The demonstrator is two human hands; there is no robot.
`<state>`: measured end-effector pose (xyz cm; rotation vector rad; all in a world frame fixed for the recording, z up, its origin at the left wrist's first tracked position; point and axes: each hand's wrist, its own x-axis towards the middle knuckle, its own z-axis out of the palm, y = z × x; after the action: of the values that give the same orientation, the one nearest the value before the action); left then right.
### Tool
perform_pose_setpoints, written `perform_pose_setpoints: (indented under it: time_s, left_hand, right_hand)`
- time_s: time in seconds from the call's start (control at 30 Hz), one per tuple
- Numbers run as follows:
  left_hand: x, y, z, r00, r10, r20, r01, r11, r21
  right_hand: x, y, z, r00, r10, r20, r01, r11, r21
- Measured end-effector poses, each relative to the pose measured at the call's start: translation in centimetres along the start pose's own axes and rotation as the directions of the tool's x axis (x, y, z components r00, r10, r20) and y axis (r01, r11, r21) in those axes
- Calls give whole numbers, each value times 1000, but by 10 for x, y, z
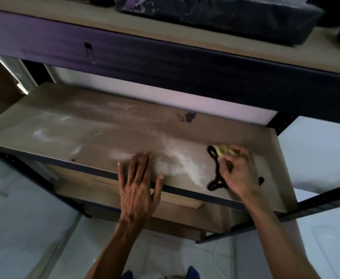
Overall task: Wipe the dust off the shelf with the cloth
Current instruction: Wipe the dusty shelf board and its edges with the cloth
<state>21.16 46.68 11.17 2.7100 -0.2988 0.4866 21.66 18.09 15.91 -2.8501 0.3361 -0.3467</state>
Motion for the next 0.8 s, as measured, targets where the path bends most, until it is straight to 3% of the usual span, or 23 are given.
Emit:
perform_pose_setpoints:
  time_s: [0.13,0.4,0.5,0.6,0.67,0.8]
  left_hand:
    - [1,3,1,1000,-2,20,1,1000,30]
    - [1,1,3,1000,23,15,-23,999,30]
    - [1,1,1,1000,19,13,-19,999,27]
    - [2,1,0,1000,10,18,-10,999,35]
    - [1,2,0,1000,6,-6,-6,1000,27]
    - [1,1,0,1000,8,-10,-8,1000,26]
  right_hand:
    - [-15,-30,22,1000,-19,-11,18,996,-85]
    - [-10,-101,25,977,-210,35,203,969,143]
    - [-3,-75,3,987,-156,-28,158,969,192]
    - [1,-21,-13,993,26,-117,-21,998,51]
    - [-12,0,-11,984,154,-88,-160,985,-66]
    - [-42,-34,4,979,201,-44,-203,977,-66]
